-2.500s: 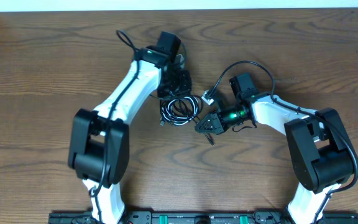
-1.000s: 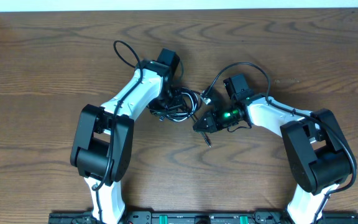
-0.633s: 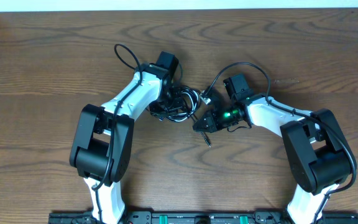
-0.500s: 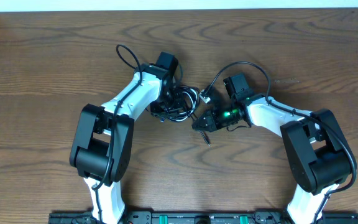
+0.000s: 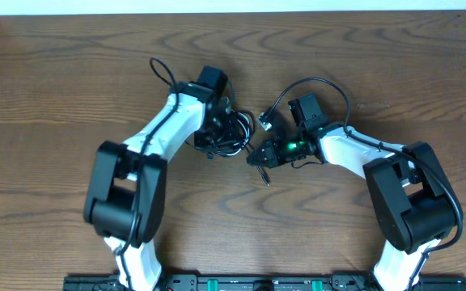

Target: Untangle cables

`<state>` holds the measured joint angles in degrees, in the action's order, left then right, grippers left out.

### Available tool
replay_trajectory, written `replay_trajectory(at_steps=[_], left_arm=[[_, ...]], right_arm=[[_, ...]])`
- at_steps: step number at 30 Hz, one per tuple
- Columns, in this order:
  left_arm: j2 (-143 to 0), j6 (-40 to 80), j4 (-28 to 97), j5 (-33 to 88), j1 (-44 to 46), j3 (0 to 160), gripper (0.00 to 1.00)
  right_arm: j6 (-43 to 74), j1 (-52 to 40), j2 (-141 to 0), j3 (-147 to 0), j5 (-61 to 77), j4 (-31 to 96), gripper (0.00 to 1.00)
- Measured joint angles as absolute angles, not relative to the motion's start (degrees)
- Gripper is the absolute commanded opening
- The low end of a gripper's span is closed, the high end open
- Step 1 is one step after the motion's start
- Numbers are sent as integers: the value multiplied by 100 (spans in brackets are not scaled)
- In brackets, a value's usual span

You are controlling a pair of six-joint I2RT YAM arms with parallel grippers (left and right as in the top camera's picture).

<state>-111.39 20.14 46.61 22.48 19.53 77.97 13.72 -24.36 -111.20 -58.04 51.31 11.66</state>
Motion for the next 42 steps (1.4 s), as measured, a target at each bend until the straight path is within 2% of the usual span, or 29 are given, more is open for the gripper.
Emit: replay_trajectory(at_steps=[6,18,25,26,42], left_arm=[[-10621,2209,4661,2104,1798,7797,8],[-10857,2727,4176,1997,1778,7793,8],[-10993,3280,4003,1778,1772,7791,17],[-11032,3332,3964,1750,1772,7791,21],[-11310,4042,3605,1730,1723,7791,20]], right_arm=[[1509,-2593,-11120,-5806,4965,738,1],[1699,-2696,-11450,-5806,4971,204,1],[1732,-2698,-11450,-5808,5013,202,1],[1737,-2698,-11450,-5808,5013,202,1],[1741,-2707,-11450,-5808,5015,224,1]])
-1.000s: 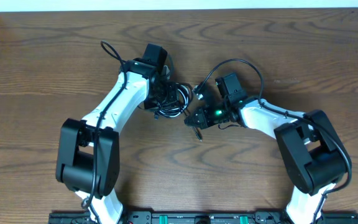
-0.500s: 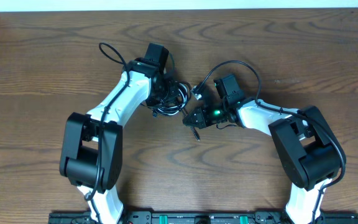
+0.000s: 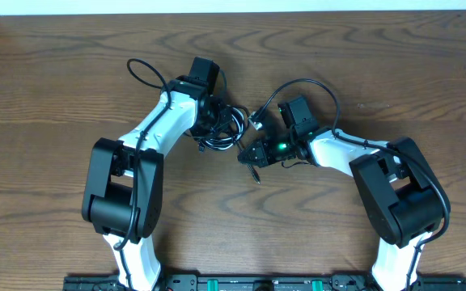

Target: Untangle cables

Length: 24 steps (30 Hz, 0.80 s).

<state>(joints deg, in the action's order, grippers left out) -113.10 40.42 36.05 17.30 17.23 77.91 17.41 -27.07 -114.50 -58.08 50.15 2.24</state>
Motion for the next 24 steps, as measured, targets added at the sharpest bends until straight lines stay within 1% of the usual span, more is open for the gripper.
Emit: replay_trajectory(at_steps=[5,6,8,16,24], left_arm=[[-11316,4132,3479,2032,1704,7791,19],[-11316,4141,3485,2069,1702,7791,15],[-11316,4189,3500,2104,1702,7791,13],[-11316,4202,3765,2084,1693,7791,13],[-11316,4250,3745,2049,1719,7791,13]], right_arm=[[1741,-2707,-11450,-5808,5015,228,1],[1741,-2707,-11450,-5808,5015,226,1],[1741,-2707,-11450,-5808,5015,228,1],[1741,-2707,-11450,-5808,5037,235,1],[1741,-2707,-11450,-5808,5054,235,1]])
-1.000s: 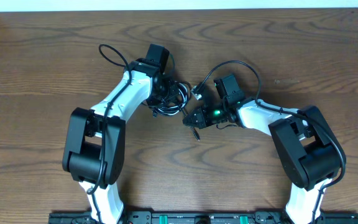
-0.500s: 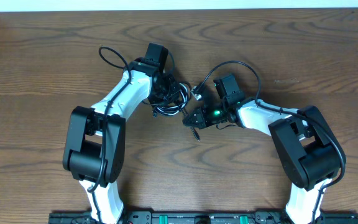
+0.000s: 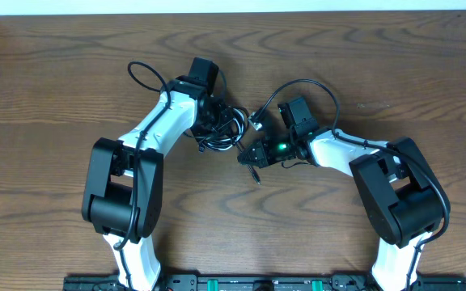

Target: Untangle cables

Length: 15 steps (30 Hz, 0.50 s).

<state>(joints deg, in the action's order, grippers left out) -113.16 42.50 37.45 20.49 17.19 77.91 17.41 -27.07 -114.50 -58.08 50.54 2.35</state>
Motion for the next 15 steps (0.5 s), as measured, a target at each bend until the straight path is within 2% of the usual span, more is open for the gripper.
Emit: replay_trajectory(at_steps=[15], left_arm=[[-11316,4351,3704,1970,1780,7791,13]], right_arm=[[1741,-2707,-11450,-5808,5054,237,1]])
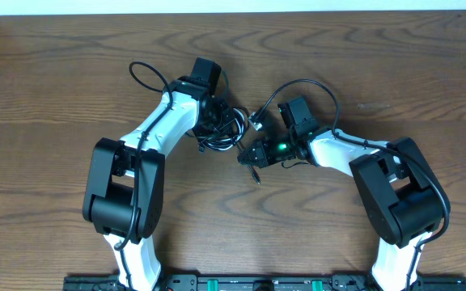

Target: Untangle cables

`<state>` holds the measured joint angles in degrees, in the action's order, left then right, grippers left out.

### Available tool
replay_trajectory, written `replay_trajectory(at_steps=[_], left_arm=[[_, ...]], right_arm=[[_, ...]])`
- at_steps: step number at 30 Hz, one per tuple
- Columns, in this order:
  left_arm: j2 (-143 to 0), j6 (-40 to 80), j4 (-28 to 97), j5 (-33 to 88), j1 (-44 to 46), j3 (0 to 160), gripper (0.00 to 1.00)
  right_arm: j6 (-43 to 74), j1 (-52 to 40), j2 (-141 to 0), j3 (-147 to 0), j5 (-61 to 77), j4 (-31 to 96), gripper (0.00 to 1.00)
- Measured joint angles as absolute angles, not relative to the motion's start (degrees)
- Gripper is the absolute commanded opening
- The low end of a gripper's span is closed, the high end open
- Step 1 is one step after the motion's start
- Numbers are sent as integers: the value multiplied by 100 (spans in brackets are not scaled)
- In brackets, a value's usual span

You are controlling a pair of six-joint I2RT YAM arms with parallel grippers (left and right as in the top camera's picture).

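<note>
A tangled bundle of black cables (226, 131) lies on the wooden table between my two arms. My left gripper (217, 123) is down in the left side of the bundle and looks shut on it, though the strands hide its fingers. My right gripper (251, 157) sits just right of the bundle, shut on a thin black cable end (256, 178) that sticks out below it towards me. A light-coloured plug (258, 120) shows at the bundle's upper right.
The brown wooden table (379, 48) reaches a white strip at the far edge. Each arm carries its own black cable loop, one on the left arm (142, 74) and one on the right arm (310, 85). A dark rail (241, 284) runs along the near edge.
At first both grippers met further right and nearer me, with the bundle at the left gripper. By the second moment both grippers and the bundle stood a little to the left and further away. Nothing has moved since.
</note>
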<state>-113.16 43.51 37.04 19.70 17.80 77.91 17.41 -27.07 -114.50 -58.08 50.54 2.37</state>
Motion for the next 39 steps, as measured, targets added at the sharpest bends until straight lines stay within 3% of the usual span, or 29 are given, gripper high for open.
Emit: replay_trajectory(at_steps=[16,20,30,35,39], left_arm=[[-11316,4571,3538,2088,1765,7682,7],[-11314,4495,3531,2287,1660,7649,7],[-11314,3933,3677,3726,1205,7631,7],[-11314,3614,3787,4141,1028,7629,7],[-11303,3365,3835,4316,1035,7629,8]], right_arm=[[1741,-2707,-11450,-5808,5061,272,1],[1741,-2707,-11450,-5808,5061,274,6],[1894,-2696,-11450,-5808,5054,270,4],[2440,-2556,-11450,-5808,5105,128,17],[2904,-2224,-11450,-5808,5555,-395,20]])
